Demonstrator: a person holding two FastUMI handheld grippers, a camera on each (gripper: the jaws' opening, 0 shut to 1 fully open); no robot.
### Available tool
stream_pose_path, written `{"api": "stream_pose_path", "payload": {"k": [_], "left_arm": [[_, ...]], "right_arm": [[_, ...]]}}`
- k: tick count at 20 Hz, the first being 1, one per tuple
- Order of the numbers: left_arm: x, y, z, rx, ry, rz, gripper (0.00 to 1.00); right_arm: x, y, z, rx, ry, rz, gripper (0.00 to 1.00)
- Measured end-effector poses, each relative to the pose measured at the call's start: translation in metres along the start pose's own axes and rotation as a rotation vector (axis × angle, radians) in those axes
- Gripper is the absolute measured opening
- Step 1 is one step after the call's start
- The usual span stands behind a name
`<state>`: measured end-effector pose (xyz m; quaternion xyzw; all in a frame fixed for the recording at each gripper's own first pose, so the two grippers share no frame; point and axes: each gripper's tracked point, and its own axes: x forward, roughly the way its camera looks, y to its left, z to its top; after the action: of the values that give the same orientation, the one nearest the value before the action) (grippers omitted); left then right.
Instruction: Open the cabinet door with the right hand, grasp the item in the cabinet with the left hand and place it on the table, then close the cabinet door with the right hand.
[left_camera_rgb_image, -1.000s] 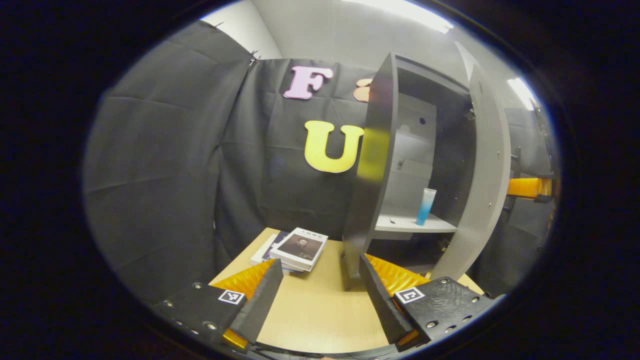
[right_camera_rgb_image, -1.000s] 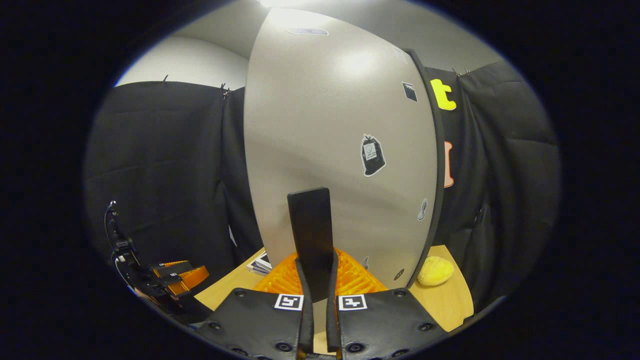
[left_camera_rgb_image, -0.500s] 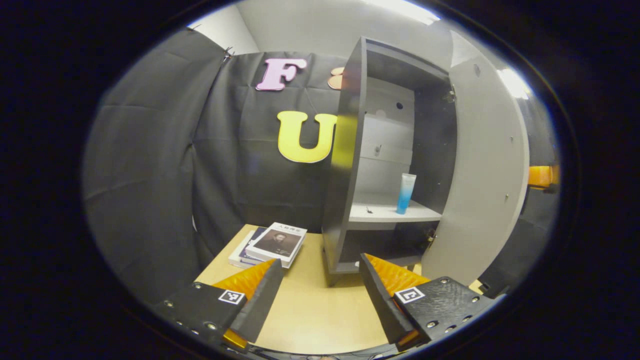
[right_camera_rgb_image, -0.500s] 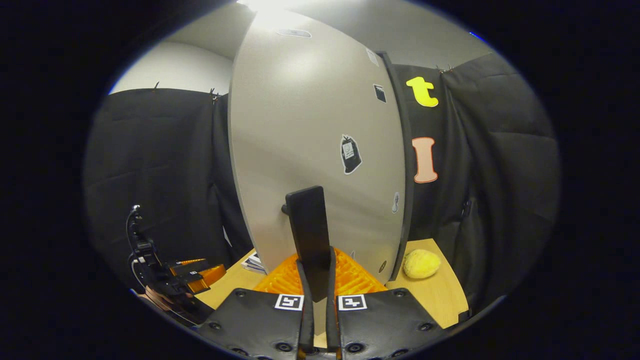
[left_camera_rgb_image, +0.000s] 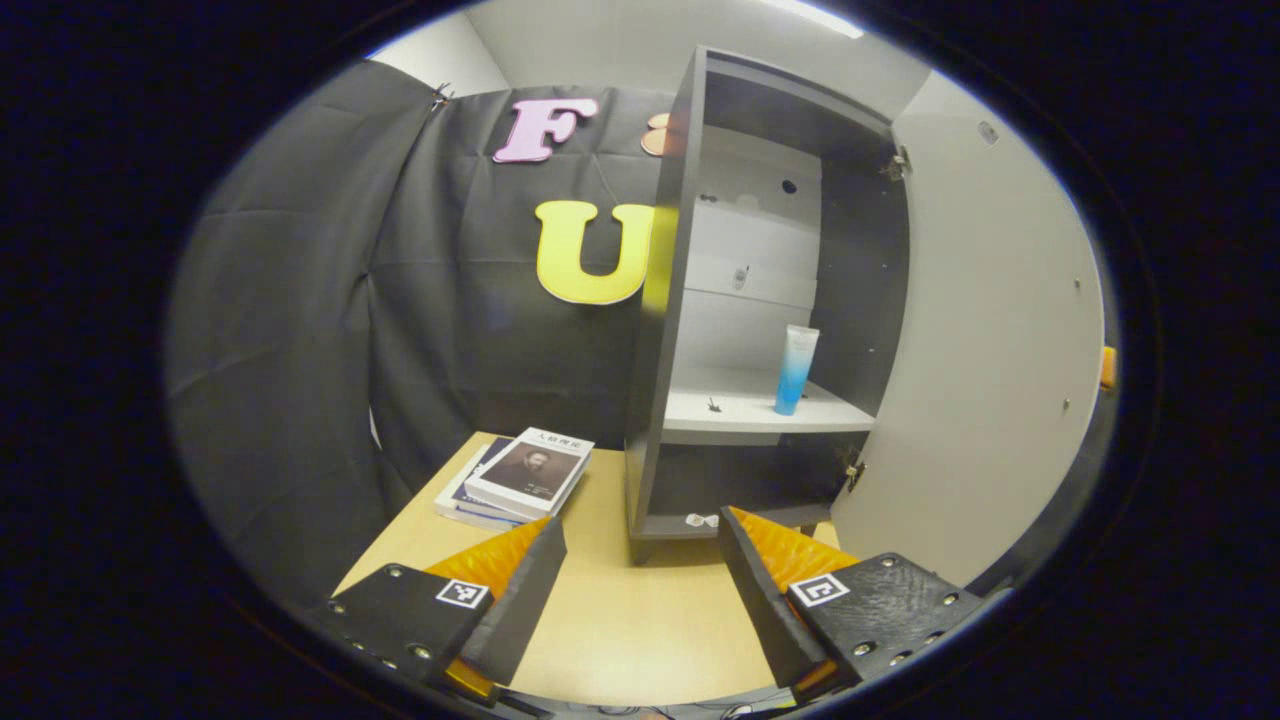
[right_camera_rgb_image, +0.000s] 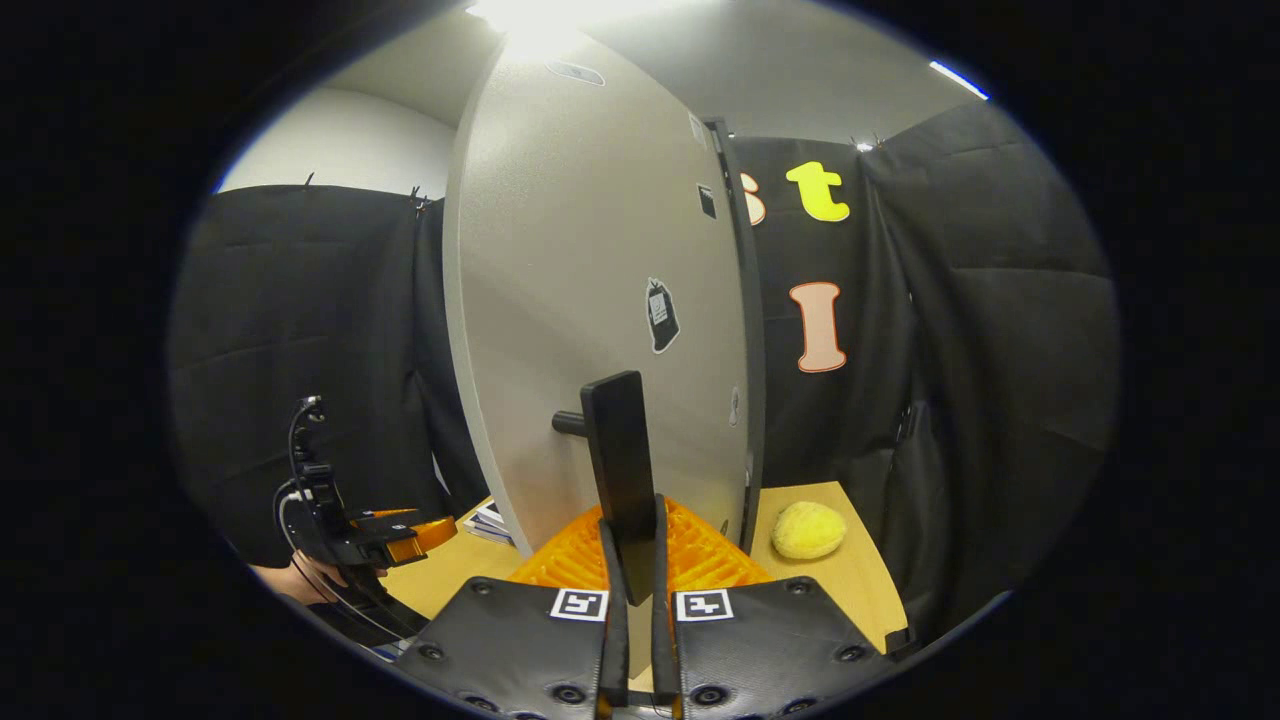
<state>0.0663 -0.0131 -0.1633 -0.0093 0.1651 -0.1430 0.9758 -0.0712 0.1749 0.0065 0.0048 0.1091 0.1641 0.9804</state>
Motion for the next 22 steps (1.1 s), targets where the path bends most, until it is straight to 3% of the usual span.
{"api": "stream_pose_path", "payload": {"k": [8, 13, 16, 18, 22], "left_arm": [[-0.017, -0.043, 0.051, -0.037, -0.171, 0.097, 0.93], [-0.039, -0.056, 0.060, 0.007, -0.218, 0.200, 0.93], [-0.053, -0.061, 0.054, -0.005, -0.212, 0.262, 0.93], [-0.063, -0.067, 0.062, -0.054, -0.229, 0.270, 0.94], [-0.088, -0.061, 0.080, 0.003, -0.268, 0.268, 0.93]], "right_arm": [[-0.014, -0.056, 0.004, -0.010, 0.016, 0.030, 0.09], [-0.018, -0.093, 0.008, -0.006, 0.006, 0.072, 0.10], [-0.020, -0.088, 0.003, 0.052, 0.015, 0.160, 0.10], [-0.019, -0.091, 0.006, 0.034, 0.009, 0.158, 0.10], [-0.026, -0.092, 0.002, 0.055, 0.005, 0.113, 0.08]]}}
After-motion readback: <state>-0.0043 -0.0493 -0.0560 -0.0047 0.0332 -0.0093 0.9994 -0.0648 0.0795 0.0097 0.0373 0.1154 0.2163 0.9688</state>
